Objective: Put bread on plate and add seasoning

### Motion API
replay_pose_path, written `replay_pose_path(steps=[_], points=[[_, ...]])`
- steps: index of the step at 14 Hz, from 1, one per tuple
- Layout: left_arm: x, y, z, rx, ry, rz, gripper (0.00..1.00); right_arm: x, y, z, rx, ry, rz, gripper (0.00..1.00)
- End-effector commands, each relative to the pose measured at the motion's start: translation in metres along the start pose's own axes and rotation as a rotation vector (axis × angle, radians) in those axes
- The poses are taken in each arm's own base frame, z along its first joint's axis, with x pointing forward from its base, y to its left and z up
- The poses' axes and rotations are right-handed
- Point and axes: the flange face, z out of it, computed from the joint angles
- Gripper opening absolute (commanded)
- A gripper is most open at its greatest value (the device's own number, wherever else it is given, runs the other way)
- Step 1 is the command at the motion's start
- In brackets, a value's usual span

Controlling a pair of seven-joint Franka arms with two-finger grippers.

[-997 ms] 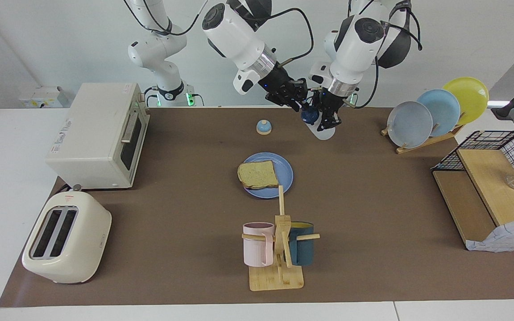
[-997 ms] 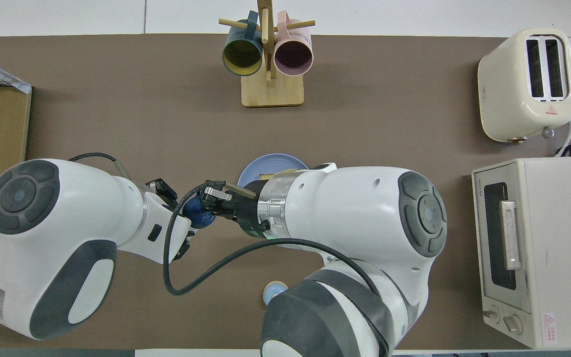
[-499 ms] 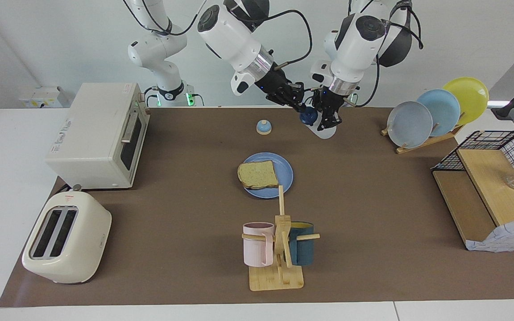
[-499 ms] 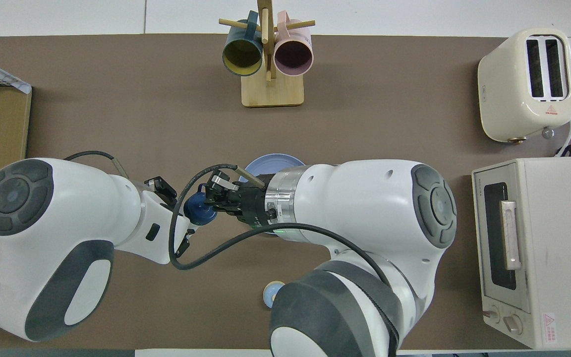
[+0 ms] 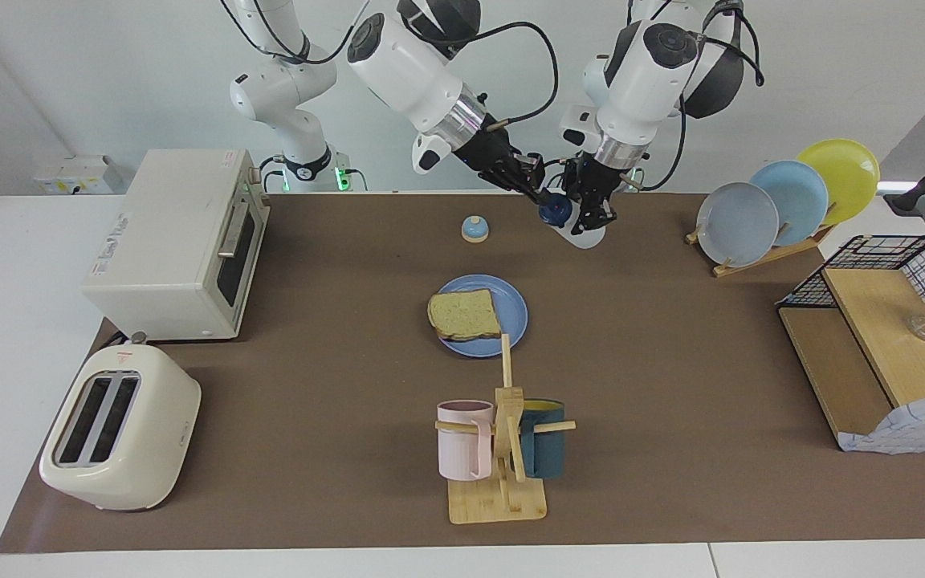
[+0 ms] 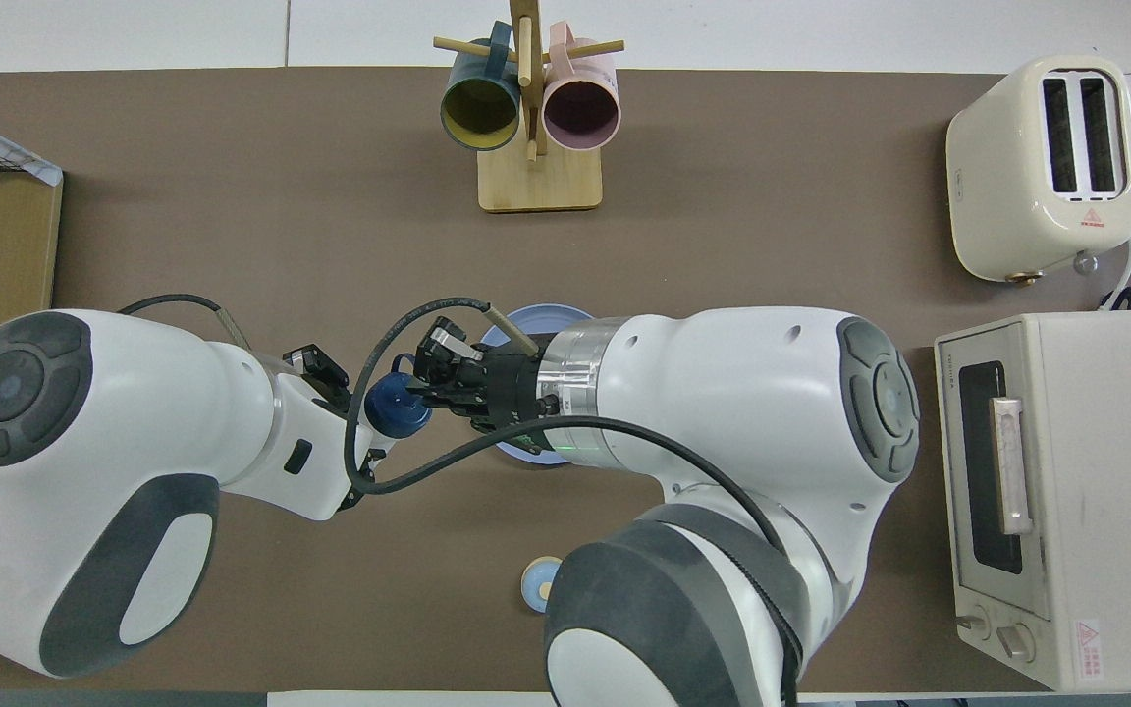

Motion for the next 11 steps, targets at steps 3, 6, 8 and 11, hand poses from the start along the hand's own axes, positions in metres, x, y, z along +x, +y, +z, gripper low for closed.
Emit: replay_pose_path(steps=[3, 6, 8, 11], points=[[-0.0062, 0.0152, 0.0101, -0.035, -0.025, 0.024, 0.0, 0.0262, -0.0112, -0.0273, 0.095, 0.037, 0.065, 0.0], [-0.0067, 0.0164, 0.0113, -0.038, -0.031, 0.026, 0.0, 0.0241, -0.0098, -0.0257, 0.09, 0.037, 0.06, 0.0], [-0.0071, 0.0169, 0.0108, -0.038, -0.033, 0.027, 0.0, 0.0251, -0.0098, -0.0274, 0.091, 0.038, 0.058, 0.0], [-0.0077, 0.0167, 0.01, -0.037, -0.032, 0.024, 0.0, 0.0226, -0.0089, -0.0262, 0.089, 0.037, 0.051, 0.94]])
